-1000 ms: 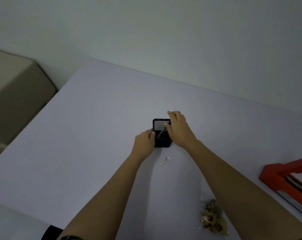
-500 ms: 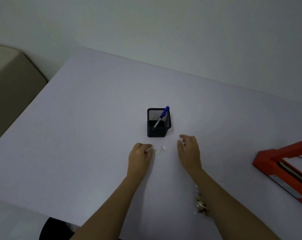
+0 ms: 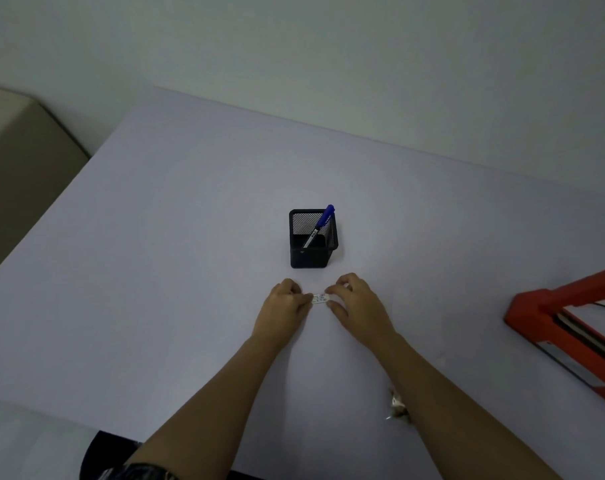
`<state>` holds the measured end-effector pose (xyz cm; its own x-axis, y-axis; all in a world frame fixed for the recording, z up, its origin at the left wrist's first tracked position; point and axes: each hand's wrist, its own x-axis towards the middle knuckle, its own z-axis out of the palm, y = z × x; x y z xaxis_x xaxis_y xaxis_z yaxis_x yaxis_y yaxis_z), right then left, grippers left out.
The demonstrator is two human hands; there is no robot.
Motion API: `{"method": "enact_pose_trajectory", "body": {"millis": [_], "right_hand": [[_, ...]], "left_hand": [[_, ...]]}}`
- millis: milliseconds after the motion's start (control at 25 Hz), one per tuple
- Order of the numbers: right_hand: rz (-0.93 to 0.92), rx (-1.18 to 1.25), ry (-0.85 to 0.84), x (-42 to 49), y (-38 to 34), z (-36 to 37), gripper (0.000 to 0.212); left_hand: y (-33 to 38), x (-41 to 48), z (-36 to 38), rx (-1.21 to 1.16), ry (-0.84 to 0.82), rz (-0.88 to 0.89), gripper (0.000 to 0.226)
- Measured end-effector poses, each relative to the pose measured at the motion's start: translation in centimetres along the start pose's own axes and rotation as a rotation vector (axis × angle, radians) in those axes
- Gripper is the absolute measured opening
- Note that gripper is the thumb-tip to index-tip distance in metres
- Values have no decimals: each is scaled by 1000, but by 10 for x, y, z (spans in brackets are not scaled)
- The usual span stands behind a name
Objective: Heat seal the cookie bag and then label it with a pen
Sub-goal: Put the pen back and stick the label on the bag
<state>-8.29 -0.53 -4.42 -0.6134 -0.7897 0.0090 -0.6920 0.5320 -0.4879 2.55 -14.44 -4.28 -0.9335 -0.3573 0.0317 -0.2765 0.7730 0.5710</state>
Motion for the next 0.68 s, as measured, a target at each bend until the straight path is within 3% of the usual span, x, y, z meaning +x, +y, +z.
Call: {"method": "enact_pose_trajectory", "body": {"millis": [280,680], "right_hand": [[53,93,-49,4,-2,-3,19],[78,163,-55,5,2,1,29]], "left_hand": [[6,7,-3,-145,-12,-177,23],[3,13,-2,-162,-66,-232,13]]}}
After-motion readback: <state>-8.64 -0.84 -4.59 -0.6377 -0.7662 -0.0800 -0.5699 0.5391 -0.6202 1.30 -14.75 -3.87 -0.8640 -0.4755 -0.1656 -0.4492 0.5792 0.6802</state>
